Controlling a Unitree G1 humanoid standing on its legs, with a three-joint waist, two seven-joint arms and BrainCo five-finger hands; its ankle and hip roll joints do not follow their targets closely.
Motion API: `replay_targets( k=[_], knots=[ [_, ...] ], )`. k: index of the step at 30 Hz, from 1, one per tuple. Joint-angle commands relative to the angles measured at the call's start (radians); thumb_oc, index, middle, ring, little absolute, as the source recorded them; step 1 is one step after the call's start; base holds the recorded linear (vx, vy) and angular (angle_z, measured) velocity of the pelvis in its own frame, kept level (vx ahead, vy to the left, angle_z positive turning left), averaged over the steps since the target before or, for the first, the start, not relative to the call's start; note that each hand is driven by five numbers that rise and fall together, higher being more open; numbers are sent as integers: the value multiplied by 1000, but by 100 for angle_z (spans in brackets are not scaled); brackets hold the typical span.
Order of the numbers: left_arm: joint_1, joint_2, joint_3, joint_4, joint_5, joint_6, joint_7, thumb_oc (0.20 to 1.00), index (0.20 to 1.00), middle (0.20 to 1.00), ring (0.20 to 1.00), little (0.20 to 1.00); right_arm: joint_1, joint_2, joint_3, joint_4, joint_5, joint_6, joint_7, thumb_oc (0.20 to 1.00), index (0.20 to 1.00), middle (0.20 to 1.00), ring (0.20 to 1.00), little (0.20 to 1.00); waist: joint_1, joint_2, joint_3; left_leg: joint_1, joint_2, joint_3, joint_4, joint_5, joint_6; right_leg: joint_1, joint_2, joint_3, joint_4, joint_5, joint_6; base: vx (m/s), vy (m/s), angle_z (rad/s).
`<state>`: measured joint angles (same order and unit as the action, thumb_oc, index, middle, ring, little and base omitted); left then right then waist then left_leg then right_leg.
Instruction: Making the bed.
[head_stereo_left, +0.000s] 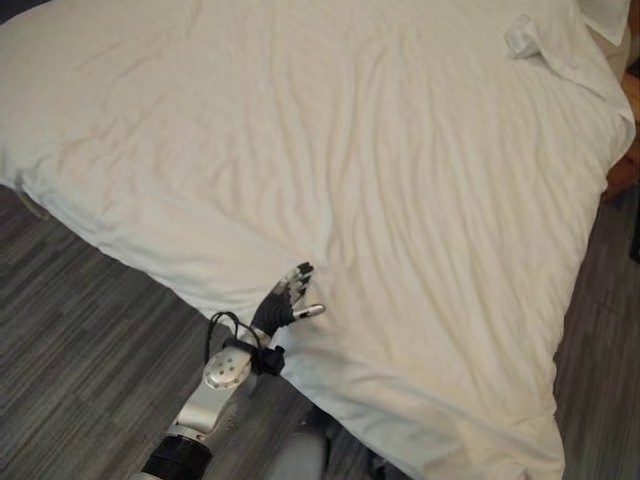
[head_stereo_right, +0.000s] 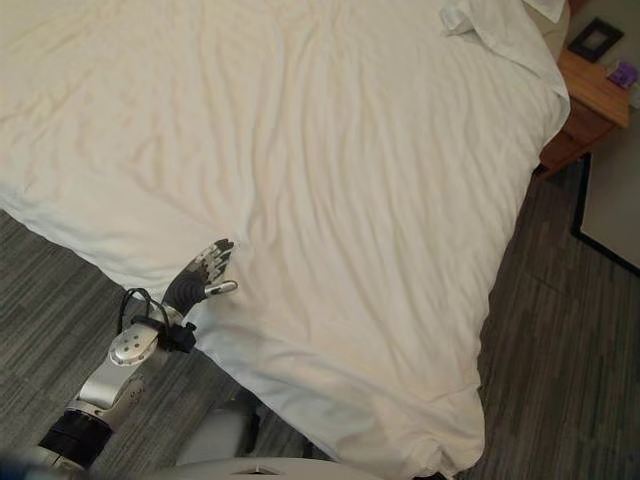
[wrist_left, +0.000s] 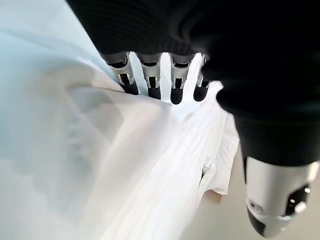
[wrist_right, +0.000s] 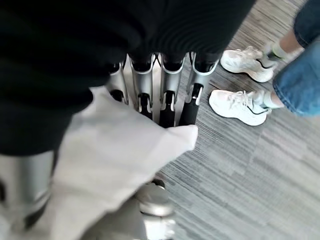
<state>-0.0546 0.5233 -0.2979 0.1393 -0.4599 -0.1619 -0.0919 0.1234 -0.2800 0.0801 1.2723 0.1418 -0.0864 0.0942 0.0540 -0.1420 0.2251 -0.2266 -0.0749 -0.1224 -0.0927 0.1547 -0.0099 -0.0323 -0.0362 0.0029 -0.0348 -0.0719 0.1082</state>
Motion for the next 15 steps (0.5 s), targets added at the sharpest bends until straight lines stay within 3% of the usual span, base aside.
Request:
replay_targets(
  k=[1, 4, 5, 6, 9, 10, 12, 13, 14, 15],
  knots=[
    [-62, -17, -13, -36, -9, -32, -49, 1000, 1000, 1000, 1000, 1000, 22, -73, -19, 2, 117, 35, 9, 1000, 1000, 1000, 1000, 1000, -11, -31, 14, 74, 10, 31, 5, -95, 2, -125, -61, 24, -44, 233, 80, -13, 9, -4],
    [-52, -11, -1, -32, -10, -36, -48, 1000, 1000, 1000, 1000, 1000, 0, -128, -81, -95, 162, 18, -28, 1000, 1000, 1000, 1000, 1000, -16, -38, 14, 83, 10, 54, 5, -98, 5, -133, -61, 35, -37, 257, 97, -50, 13, -3],
    [-39, -7, 24, -32, -8, -42, -33, 1000, 1000, 1000, 1000, 1000, -4, -157, -122, -231, 168, 6, -73, 1000, 1000, 1000, 1000, 1000, -23, -48, 21, 87, 14, 86, 5, -101, 5, -150, -60, 33, -24, 296, 111, -208, 50, -15],
    [-25, -4, 57, -33, -4, -53, -3, 1000, 1000, 1000, 1000, 1000, 16, -179, -194, -499, 166, -13, -143, 1000, 1000, 1000, 1000, 1000, -41, -50, 30, 84, 27, 120, 5, -98, 5, -166, -52, 52, 2, 306, 126, -239, 55, -50],
    [-48, -25, 60, -21, 17, -54, 45, 1000, 1000, 1000, 1000, 1000, 43, -139, -308, -846, 191, -76, -229, 1000, 1000, 1000, 1000, 1000, -65, -23, 44, 74, 46, 146, 5, -82, 16, -182, -32, 60, 136, 250, 123, -272, 104, -113],
    [-56, -33, 69, -26, 52, -53, 67, 1000, 1000, 1000, 1000, 1000, 19, -122, -319, -967, 193, -111, -255, 1000, 1000, 1000, 1000, 1000, -47, -5, 39, 72, 75, 187, 5, -70, 25, -154, -36, -31, 268, 150, 88, -384, 197, -90],
    [-41, -56, 79, -31, 47, -46, 68, 1000, 1000, 1000, 1000, 1000, -9, -97, -301, -1093, 195, -124, -264, 1000, 1000, 1000, 1000, 1000, -24, 5, 29, 70, 95, 229, 5, -50, 35, -133, -14, -57, 452, 87, 71, -347, 127, -92],
    [-13, -77, 91, -45, 36, -42, 72, 1000, 1000, 1000, 1000, 1000, -29, -93, -269, -1191, 172, -122, -252, 1000, 1000, 1000, 1000, 1000, 10, 2, 3, 60, 95, 268, 5, -33, 43, -80, -3, -63, 545, 79, 68, -350, -11, -114],
    [11, -83, 103, -58, 34, -35, 72, 1000, 1000, 1000, 1000, 1000, -57, -93, -229, -1242, 146, -110, -245, 1000, 1000, 1000, 1000, 1000, 52, -22, -24, 33, 78, 307, 5, -15, 47, 1, -5, -61, 513, 88, 72, -476, -133, -115],
    [24, -84, 109, -77, 36, -33, 74, 1000, 1000, 1000, 1000, 1000, -88, -108, -189, -1261, 152, -108, -236, 1000, 1000, 1000, 1000, 1000, 100, -36, -43, -11, 85, 343, 9, 11, 42, 63, 0, -62, 413, 58, 58, -334, -150, -111]
  ],
)
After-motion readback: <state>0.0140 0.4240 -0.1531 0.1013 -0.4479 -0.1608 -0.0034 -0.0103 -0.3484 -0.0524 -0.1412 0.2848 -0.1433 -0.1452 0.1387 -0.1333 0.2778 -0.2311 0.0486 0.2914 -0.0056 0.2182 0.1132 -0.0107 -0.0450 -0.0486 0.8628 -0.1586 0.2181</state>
